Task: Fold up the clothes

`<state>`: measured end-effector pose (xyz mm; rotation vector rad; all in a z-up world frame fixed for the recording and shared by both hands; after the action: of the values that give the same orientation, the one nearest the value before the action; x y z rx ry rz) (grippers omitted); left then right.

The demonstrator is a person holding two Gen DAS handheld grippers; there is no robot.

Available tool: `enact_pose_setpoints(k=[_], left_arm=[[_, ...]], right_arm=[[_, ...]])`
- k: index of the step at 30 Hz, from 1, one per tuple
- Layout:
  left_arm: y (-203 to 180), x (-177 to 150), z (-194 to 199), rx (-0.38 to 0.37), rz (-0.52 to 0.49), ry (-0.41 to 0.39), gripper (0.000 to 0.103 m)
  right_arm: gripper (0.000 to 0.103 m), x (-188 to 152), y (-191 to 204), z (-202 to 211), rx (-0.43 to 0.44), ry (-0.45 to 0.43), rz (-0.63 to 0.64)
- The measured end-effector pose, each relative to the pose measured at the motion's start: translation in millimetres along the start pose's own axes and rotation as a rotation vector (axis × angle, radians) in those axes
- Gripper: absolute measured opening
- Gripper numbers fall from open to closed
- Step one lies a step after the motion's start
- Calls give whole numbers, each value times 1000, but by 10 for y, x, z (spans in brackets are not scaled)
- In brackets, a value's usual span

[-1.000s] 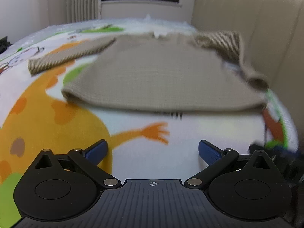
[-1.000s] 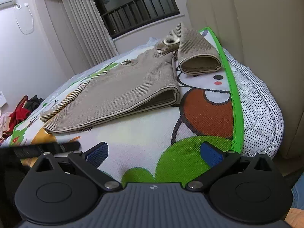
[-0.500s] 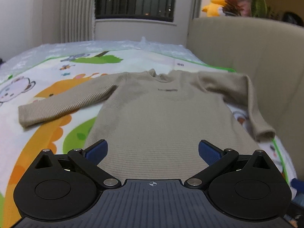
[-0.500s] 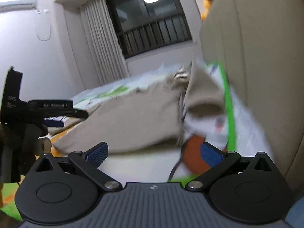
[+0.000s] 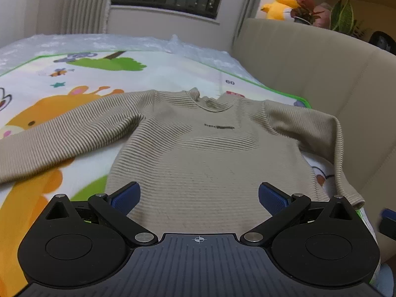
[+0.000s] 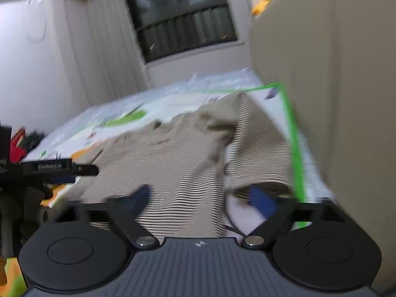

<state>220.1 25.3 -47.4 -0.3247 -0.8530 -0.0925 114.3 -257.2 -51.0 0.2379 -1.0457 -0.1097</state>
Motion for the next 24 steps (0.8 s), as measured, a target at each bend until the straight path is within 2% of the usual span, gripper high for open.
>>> enact_pose_setpoints(k=[1, 2, 4, 10, 13, 17, 21, 22, 24], left_arm=[[41, 21, -50, -8, 3, 12, 103], [78, 17, -112, -18, 13, 31, 103], [160, -48, -259, -33, 48, 77, 103], [86, -299, -231, 2, -11, 30, 103], [11, -405, -114, 14, -12, 39, 103], [-134, -563, 76, -8, -18, 55, 103], [-279, -682, 234, -59, -6, 82, 103], [-297, -684, 251, -73, -1, 91, 103], [-311, -677, 270, -96, 14, 107, 103]], right_arm=[[54, 20, 50, -131, 32, 31, 13], [51, 22, 101, -250, 60, 62, 29], [51, -5, 233, -469, 92, 103, 68], [53, -245, 330, -828, 146, 218, 149], [52, -275, 281, -726, 149, 251, 180], [52, -352, 181, -508, 152, 288, 217], [52, -330, 124, -260, 89, 243, 282], [52, -296, 123, -192, 63, 207, 308], [52, -215, 119, -66, -44, 108, 418]])
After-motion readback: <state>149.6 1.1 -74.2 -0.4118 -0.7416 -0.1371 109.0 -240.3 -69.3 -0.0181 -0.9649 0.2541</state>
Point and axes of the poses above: each gripper's, at about its wrist camera, not at the fingertips, and z roughly against the way its jaws point, y to its left, x to its top, the point moved 3 cm from there along -z, roughly the way its jaws point
